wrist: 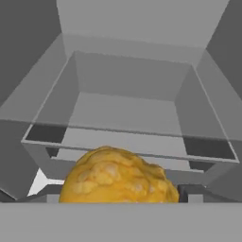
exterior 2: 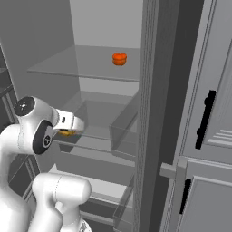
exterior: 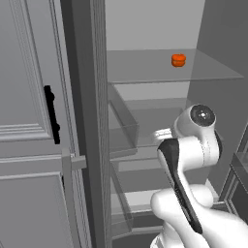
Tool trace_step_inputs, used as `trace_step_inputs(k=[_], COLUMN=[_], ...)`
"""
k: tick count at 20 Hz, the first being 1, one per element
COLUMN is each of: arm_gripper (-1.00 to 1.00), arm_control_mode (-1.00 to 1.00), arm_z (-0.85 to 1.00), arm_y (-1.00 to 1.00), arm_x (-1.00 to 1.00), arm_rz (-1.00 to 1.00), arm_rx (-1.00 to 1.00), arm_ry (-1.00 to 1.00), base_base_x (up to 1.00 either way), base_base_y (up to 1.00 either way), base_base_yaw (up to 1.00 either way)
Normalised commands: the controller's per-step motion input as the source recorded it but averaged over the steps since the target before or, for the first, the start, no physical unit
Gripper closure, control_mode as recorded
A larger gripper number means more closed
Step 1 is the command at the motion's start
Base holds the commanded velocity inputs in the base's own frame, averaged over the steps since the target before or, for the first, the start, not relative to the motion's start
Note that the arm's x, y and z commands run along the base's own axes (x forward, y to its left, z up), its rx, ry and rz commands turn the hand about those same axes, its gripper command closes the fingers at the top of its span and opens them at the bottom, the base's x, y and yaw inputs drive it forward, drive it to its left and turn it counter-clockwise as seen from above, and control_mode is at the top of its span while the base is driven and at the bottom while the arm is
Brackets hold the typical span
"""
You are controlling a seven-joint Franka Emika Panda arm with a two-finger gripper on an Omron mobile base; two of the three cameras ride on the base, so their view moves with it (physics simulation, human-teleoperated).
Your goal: Place one squash and one chicken drumstick in each tupperware on the nearby counter, to pack two identical lunches.
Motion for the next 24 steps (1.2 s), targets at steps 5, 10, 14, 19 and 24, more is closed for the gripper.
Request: trace_step_inputs(k=[5,10,14,19,24], arm_gripper=[1.0,1.0,1.0,1.0,1.0], arm_control_mode=[-1.0,-1.0,-1.0,-1.0,1.0], arm_z=[0.01,0.14,0.02,0.0,0.0], arm_y=[-0.05,-0.03,-0.01,0.0,0.0], arm_x=[-0.61,-0.99,-0.74,-0.35,0.0], arm_rz=[0.0,0.0,0.0,0.0,0.0], arm_rx=[0.15,0.02,0.0,0.0,0.0], arm_ry=[0.0,0.0,0.0,0.0,0.0], base_base_x=[0.0,0.0,0.0,0.0,-0.98], base_base_y=[0.0,0.0,0.0,0.0,0.0], base_base_yaw=[0.0,0.0,0.0,0.0,0.0])
